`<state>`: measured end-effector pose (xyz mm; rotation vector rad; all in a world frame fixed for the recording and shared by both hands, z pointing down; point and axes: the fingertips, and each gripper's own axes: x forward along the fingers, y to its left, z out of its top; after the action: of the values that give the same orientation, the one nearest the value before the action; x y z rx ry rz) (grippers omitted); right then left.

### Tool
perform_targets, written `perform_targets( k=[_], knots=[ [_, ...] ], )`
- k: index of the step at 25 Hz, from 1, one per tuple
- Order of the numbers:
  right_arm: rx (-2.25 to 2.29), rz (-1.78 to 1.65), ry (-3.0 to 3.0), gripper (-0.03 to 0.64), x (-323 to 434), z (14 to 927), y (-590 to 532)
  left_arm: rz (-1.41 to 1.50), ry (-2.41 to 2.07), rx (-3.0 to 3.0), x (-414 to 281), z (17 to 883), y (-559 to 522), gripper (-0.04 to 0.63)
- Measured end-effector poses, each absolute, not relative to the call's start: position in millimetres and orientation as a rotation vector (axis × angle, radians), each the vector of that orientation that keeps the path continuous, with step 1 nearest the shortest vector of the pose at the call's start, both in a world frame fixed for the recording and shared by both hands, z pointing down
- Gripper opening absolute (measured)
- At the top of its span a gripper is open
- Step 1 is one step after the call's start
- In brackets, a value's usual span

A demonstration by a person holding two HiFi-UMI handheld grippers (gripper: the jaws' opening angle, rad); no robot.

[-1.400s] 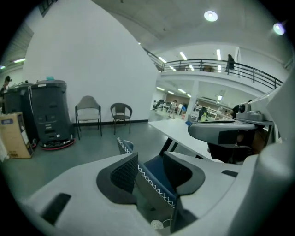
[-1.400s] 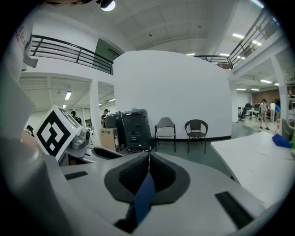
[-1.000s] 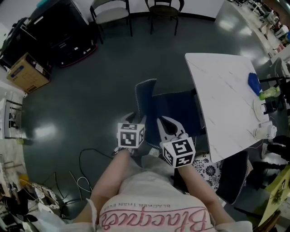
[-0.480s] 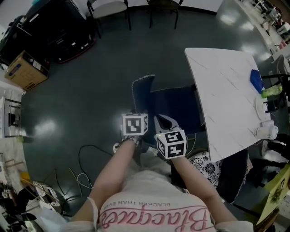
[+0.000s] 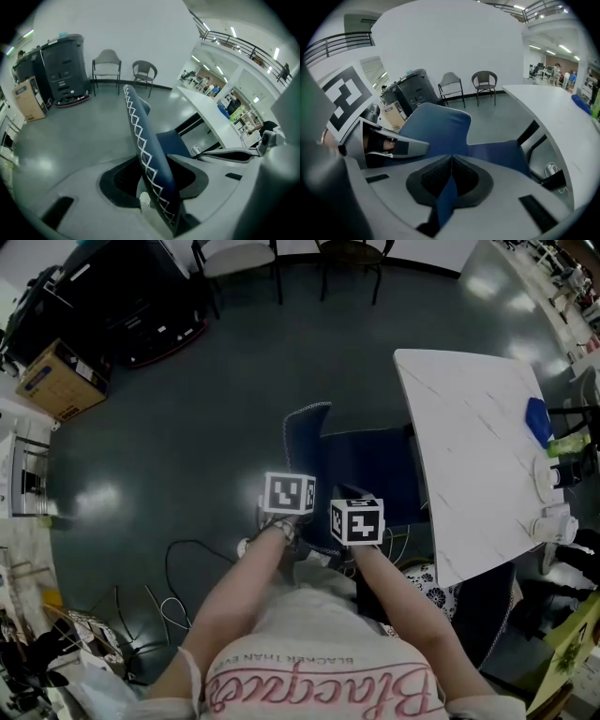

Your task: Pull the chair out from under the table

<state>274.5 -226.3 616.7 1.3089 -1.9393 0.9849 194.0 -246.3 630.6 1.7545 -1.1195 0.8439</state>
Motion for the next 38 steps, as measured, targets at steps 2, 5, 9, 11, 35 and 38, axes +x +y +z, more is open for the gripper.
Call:
perform_targets(
  k=[2,5,9,11,35,38],
  knots=[
    [1.31,0.996,-1.935,0.006,273.6,616.8,-227.1,0.865,-1.129,1.757,192.5,630.5,-245.3,0.13],
    [1.32,1.002,-1.944,0.006,274.0,613.7,-227.8,0.866,-1.136,1.759,191.8,630.1,-243.1,0.114],
    [1.319,0.978,-1.976,0.006,270.5,608.3,-229.2,0.87,-1.161,1.752,187.5,630.1,-245.1,0.106],
    [1.32,0.972,-1.982,0.007,268.5,606.0,-228.5,0.872,-1.166,1.752,183.8,629.3,-245.6,0.104],
    [1.199,0.82,-2.087,0.007,129.5,582.3,-204.4,0.819,-1.229,1.67,27.2,622.9,-221.0,0.103],
    [1.205,0.81,-2.088,0.007,115.6,580.0,-200.3,0.813,-1.235,1.662,6.6,622.5,-216.3,0.103]
  ],
)
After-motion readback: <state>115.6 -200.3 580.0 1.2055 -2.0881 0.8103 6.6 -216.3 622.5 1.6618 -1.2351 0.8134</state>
